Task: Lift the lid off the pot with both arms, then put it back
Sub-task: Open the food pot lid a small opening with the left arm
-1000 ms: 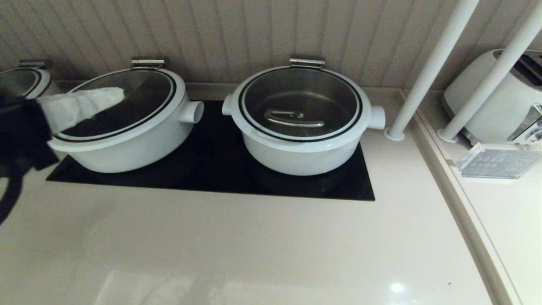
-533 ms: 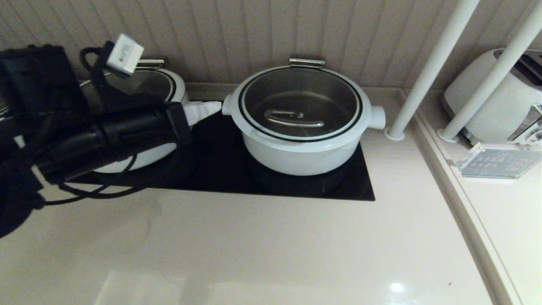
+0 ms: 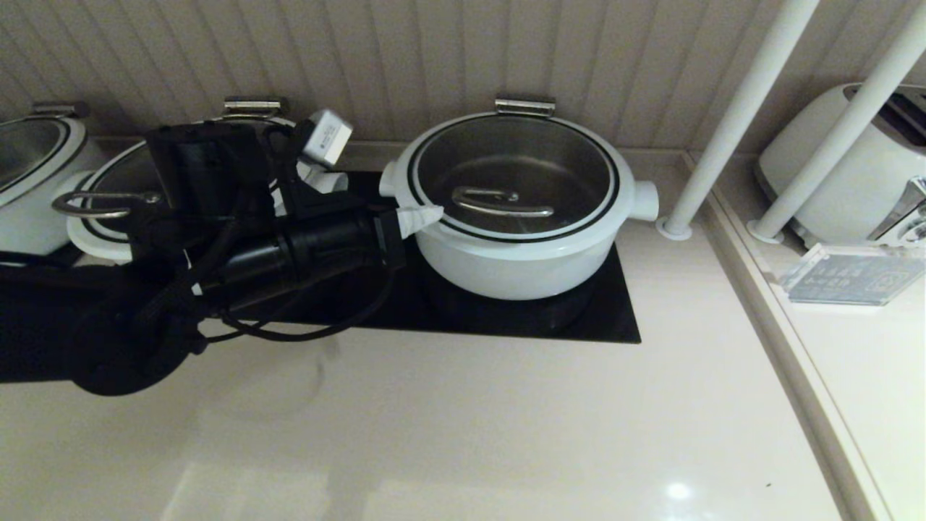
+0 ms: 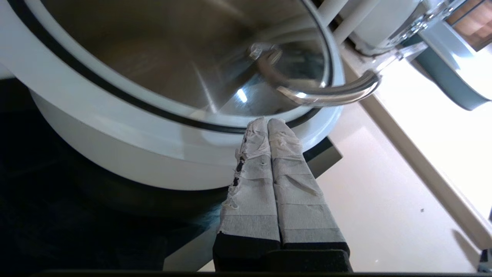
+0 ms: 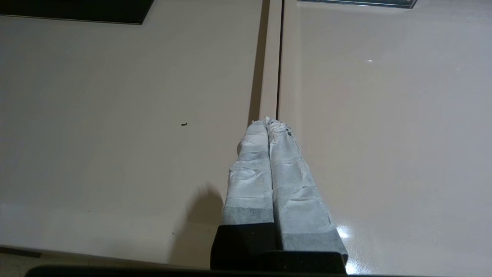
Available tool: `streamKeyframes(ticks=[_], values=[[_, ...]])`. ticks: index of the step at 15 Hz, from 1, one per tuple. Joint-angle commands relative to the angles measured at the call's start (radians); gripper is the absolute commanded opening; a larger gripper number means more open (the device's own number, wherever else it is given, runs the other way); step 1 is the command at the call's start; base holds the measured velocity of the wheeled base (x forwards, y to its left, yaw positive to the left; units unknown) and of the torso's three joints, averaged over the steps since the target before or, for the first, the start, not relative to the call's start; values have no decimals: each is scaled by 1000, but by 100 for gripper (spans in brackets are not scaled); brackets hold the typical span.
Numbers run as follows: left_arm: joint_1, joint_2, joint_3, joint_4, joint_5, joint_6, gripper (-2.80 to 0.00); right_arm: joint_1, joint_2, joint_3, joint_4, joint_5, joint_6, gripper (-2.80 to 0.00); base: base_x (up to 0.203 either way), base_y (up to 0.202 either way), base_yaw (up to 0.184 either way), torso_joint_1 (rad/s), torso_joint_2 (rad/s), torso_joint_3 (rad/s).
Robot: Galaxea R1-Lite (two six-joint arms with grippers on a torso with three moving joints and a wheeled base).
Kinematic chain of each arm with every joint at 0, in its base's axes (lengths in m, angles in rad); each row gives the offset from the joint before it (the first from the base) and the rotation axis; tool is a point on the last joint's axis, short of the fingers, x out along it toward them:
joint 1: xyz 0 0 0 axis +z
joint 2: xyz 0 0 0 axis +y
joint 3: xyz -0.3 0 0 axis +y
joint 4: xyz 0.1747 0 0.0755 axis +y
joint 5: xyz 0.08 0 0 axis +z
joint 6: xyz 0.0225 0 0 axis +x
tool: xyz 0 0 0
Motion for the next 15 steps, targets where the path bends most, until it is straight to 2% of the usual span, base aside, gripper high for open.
streamKeyframes(ticks=[1, 6, 10, 13, 15], values=[[-5, 20, -8, -6, -2, 1, -280, 0, 1, 0, 0, 1, -1, -280, 0, 0, 0, 0, 0, 0], [-42, 51, -58, -6, 3, 1, -280, 0, 1, 0, 0, 1, -1, -280, 0, 0, 0, 0, 0, 0], [-53, 65, -53, -5, 6, 1, -280, 0, 1, 0, 0, 6, -20, -280, 0, 0, 0, 0, 0, 0], [-53, 78, -51, -6, 7, 28, -280, 0, 1, 2, -1, 7, -20, -280, 0, 0, 0, 0, 0, 0], [-53, 84, -57, -6, 7, 43, -280, 0, 1, 2, -3, 11, -52, -280, 0, 0, 0, 0, 0, 0]])
